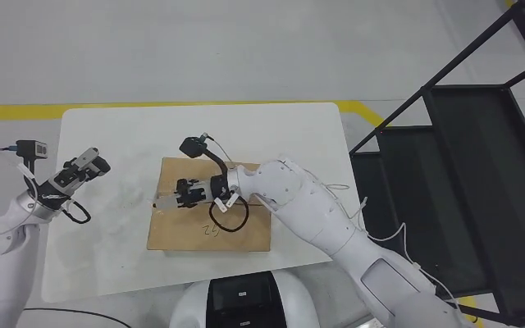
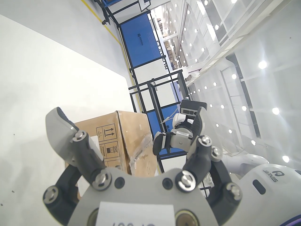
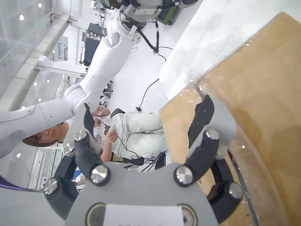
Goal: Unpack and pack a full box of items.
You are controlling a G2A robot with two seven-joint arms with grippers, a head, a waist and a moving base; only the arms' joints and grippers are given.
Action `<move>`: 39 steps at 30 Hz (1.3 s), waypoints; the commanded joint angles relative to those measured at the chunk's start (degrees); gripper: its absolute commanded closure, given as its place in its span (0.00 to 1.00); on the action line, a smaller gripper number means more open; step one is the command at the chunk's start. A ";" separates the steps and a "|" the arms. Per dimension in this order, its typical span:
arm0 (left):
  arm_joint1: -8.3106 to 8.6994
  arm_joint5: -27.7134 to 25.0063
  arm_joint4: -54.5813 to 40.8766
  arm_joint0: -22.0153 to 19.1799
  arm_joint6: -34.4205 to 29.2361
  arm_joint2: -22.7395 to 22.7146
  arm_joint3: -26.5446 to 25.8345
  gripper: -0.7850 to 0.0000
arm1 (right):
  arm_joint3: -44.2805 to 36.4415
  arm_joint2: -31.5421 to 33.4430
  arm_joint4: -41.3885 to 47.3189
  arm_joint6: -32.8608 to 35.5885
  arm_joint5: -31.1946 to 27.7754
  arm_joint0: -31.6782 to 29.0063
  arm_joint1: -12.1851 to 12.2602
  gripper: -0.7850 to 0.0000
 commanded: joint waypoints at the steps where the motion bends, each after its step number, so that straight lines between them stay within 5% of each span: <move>1: -0.01 -0.12 -0.04 -0.02 -0.07 -0.05 -0.01 0.00 | 0.87 -1.01 -0.50 -0.94 0.36 0.25 -0.27 0.00; 17: -0.02 -0.49 0.13 0.25 -0.24 -0.65 0.18 0.00 | 6.38 -3.66 3.99 -2.52 0.62 1.83 -1.89 0.00; 39: -0.19 0.08 0.99 -0.34 -0.10 -0.23 0.39 0.00 | 7.07 1.40 8.08 -1.20 0.25 -1.58 -0.11 0.00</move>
